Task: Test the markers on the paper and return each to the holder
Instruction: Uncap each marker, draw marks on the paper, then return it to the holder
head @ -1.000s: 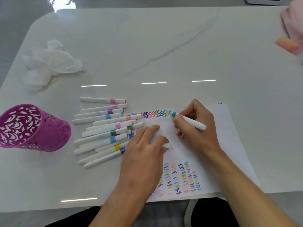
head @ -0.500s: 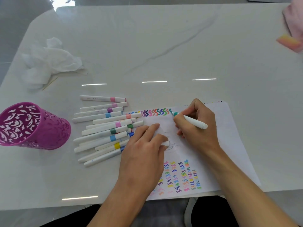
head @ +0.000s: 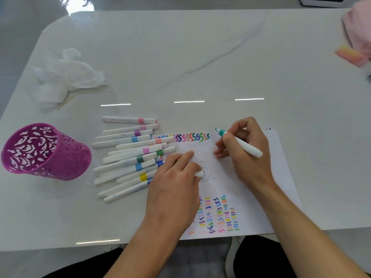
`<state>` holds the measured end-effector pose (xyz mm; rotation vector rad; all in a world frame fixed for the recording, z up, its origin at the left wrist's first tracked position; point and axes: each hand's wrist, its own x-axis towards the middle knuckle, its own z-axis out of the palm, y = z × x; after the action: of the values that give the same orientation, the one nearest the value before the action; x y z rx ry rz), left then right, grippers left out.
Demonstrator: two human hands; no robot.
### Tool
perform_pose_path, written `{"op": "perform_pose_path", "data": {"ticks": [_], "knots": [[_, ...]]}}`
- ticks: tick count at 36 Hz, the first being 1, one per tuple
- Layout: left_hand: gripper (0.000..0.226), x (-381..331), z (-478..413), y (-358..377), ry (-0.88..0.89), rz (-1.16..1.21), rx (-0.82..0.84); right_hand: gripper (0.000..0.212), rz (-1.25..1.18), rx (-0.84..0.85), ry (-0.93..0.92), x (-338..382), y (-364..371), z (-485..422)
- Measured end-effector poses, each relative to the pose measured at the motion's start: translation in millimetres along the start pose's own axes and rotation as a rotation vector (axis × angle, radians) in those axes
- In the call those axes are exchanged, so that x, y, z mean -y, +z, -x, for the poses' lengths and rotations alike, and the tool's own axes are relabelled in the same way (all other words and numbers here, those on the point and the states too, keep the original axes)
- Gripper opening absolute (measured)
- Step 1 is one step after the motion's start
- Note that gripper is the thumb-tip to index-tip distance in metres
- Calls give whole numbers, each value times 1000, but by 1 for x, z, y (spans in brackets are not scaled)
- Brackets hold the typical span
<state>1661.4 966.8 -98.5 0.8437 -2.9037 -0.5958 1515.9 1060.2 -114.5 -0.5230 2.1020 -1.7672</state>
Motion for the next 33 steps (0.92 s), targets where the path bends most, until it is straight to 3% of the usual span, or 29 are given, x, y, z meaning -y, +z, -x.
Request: {"op": "perform_pose_path", "data": {"ticks": [4,13,19,33], "knots": [[22,0,1,1,12,-18,-8,19,10,22,-38,8,-5,2],[21,0,5,0,45,42,-83,14,39,77,24,18,-2,21],[22,0,2,-7,-48,238,-133,17,188,109,-11,25,-3,37],[18,3,-3,-19,-209,721,-114,10,-64,83,14,46,-1,49]]}}
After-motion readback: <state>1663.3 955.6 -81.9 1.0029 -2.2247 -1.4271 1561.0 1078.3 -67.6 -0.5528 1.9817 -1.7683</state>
